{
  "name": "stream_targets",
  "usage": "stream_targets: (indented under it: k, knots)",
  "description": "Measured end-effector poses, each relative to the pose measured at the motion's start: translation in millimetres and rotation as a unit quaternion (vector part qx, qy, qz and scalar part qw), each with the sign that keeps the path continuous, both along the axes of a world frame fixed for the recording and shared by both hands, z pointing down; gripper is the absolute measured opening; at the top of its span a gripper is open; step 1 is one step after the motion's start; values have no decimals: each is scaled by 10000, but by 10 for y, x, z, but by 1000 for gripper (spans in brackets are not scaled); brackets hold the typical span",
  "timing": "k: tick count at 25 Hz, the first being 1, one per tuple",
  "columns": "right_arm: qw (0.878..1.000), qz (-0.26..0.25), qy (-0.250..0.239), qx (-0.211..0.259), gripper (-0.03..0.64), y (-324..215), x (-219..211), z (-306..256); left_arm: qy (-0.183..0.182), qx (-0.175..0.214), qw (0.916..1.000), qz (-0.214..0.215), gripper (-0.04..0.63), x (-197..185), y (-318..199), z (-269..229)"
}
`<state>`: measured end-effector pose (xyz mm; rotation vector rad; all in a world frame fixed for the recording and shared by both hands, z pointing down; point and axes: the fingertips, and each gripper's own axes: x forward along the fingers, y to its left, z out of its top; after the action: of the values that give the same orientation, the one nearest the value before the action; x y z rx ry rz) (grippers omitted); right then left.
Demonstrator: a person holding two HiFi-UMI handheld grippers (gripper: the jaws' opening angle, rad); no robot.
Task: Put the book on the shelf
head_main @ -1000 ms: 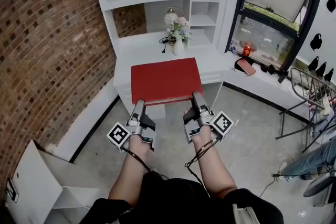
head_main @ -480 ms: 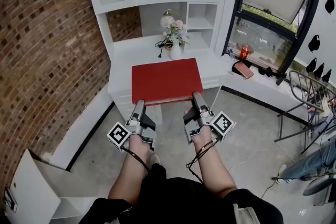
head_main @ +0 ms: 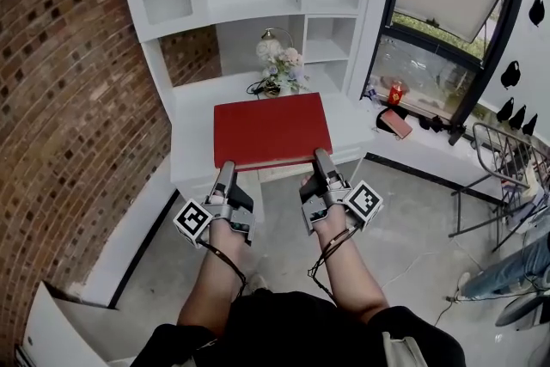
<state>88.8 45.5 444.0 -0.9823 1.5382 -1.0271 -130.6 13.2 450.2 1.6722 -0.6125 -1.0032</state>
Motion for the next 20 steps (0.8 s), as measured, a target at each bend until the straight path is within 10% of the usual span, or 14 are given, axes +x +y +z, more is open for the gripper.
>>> stream_targets:
  k: [20]
  knots:
    - [9996, 174, 200, 71, 230, -1481, -504, -67, 167, 2, 9994, 302, 219, -475, -1571, 51]
